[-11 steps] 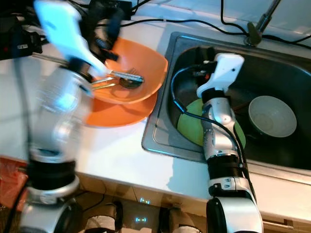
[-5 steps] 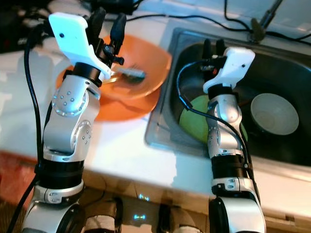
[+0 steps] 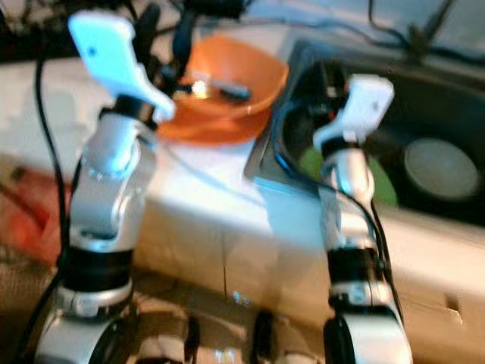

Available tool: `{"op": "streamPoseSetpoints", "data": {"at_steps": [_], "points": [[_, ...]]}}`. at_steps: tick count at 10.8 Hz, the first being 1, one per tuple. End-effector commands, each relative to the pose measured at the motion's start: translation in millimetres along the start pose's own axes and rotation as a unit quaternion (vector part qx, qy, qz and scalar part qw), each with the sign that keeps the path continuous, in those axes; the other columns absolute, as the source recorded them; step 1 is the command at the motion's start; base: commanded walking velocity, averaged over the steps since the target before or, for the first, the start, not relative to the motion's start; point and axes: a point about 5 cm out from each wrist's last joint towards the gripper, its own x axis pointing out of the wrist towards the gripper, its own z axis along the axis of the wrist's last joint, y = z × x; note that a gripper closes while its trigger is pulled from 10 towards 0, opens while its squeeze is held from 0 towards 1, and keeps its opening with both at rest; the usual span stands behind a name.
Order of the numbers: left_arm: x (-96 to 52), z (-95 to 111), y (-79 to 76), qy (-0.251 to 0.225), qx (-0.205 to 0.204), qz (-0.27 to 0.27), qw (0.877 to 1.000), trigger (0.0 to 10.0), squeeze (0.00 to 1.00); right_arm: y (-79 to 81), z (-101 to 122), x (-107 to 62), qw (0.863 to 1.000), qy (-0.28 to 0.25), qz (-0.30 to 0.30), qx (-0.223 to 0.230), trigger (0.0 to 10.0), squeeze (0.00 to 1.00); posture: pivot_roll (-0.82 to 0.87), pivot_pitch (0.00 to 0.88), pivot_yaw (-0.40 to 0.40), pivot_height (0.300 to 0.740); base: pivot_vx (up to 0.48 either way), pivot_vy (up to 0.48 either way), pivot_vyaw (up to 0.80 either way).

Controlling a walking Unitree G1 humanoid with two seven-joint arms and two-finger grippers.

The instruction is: Kitchen organization

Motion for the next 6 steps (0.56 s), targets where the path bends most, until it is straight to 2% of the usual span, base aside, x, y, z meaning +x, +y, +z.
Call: {"op": "streamPoseSetpoints", "data": {"at_steps": [1, 3, 6], "points": [[0.8, 3.7, -0.5, -0.011, 0.003, -0.003, 1.000, 10.0, 0.00, 0.3, -0.5, -1.1, 1.000, 0.002, -0.003, 0.002, 10.0, 0.00, 0.23, 0.209, -0.040, 0.740, 0.000, 0.000, 0.00], [2.5, 5.7, 0.2, -0.019, 0.007, -0.003, 1.000, 10.0, 0.00, -0.3, -1.5, -2.5, 1.000, 0.004, -0.005, 0.002, 10.0, 0.00, 0.23, 0.208, -0.037, 0.740, 0.000, 0.000, 0.00], [3.6, 6.8, -2.2, -0.028, -0.008, -0.011, 1.000, 10.0, 0.00, -1.9, 0.5, -1.1, 1.000, 0.001, -0.007, -0.001, 10.0, 0.00, 0.22, 0.200, -0.039, 0.740, 0.000, 0.000, 0.00]]}}
